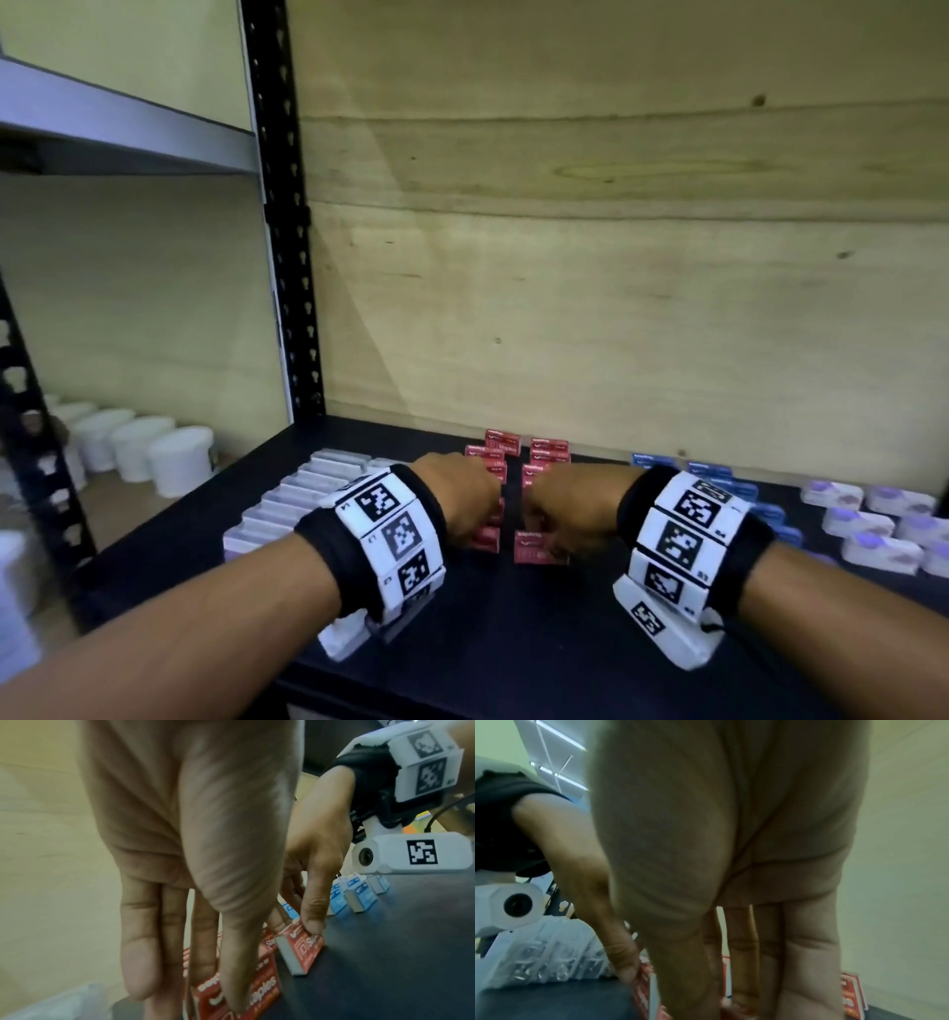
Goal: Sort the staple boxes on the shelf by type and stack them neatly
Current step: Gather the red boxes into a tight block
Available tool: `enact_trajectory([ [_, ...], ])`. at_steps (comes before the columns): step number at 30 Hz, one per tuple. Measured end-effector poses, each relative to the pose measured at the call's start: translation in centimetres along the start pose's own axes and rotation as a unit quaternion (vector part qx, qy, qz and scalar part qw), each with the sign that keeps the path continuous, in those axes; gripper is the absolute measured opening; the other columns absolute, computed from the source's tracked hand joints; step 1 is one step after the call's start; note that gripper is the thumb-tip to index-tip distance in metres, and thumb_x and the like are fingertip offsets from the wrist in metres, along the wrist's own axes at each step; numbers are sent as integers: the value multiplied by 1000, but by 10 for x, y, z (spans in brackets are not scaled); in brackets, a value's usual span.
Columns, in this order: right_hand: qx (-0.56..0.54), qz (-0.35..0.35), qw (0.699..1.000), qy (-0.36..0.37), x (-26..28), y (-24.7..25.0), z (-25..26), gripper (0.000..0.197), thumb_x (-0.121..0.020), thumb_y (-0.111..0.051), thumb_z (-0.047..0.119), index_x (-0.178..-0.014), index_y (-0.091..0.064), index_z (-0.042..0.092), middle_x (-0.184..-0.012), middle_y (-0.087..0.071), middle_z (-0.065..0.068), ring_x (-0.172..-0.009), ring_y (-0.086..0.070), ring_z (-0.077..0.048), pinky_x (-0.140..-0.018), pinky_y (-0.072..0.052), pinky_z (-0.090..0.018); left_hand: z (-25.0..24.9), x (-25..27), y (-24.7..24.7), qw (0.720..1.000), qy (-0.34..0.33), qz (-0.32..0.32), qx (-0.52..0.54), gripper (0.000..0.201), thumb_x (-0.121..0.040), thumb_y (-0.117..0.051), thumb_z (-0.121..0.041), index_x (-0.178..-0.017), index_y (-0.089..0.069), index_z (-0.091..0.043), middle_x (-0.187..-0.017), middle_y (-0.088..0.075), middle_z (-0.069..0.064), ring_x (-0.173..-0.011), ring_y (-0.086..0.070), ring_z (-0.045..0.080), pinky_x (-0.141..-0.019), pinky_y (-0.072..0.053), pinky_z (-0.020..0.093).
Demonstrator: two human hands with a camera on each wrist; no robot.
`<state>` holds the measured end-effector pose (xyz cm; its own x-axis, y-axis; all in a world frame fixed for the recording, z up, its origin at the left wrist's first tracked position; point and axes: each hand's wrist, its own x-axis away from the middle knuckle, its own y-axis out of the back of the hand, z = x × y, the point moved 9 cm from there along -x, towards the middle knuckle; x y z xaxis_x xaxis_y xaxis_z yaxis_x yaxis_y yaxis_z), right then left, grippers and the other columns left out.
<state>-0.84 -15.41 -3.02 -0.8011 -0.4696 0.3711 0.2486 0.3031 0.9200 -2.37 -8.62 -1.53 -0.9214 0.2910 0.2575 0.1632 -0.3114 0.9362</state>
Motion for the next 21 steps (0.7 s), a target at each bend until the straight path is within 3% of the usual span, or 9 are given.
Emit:
enact_trajectory([
  [4,-29,-43,999,-6,23,-1,-4,21,-91,-65,14,-111,-68,19,-96,-65,1,-84,-58,-18,-66,-45,-26,-2,11,4,1000,-4,-6,22,28,-96,-59,-15,-123,-62,-13,-126,-60,9,-111,-60,30,-86,-48,34],
  [7,-32,-73,997,-1,50,-2,-2,22,-94,-61,22,-115,-68,22,-102,-66,2,-88,-60,-17,-73,-45,-27,-4,28,7,998,-27,-47,39,23,-95,-60,-20,-117,-65,-19,-118,-63,6,-105,-62,26,-76,-42,28],
  [10,-55,-116,992,-7,76,-6,2,26,-95,-57,28,-119,-67,26,-113,-69,1,-100,-64,-20,-87,-52,-34,-6,44,-1,989,-58,-111,85,24,-93,-60,-23,-116,-67,-25,-117,-64,1,-107,-61,22,-86,-47,28],
  [13,-97,-139,985,-24,98,-16,9,28,-97,-54,30,-123,-65,30,-117,-68,4,-106,-63,-20,-91,-51,-35,-7,57,-16,971,-69,-173,147,27,-96,-56,-27,-122,-64,-31,-120,-58,-5,-115,-55,18,-99,-44,33],
  [17,-129,-184,974,-33,110,-30,26,29,-100,-49,27,-125,-62,27,-121,-62,0,-115,-56,-22,-93,-44,-32,-3,65,-41,944,-64,-221,235,29,-101,-49,-32,-127,-57,-37,-108,-44,-14,-110,-49,8,-101,-38,29],
  [21,-185,-207,958,-79,99,-51,26,29,-101,-47,27,-128,-59,27,-121,-55,-1,-116,-55,-25,-96,-44,-35,3,65,-64,916,-64,-248,307,28,-100,-50,-32,-126,-57,-40,-107,-44,-15,-103,-47,0,-96,-38,21],
])
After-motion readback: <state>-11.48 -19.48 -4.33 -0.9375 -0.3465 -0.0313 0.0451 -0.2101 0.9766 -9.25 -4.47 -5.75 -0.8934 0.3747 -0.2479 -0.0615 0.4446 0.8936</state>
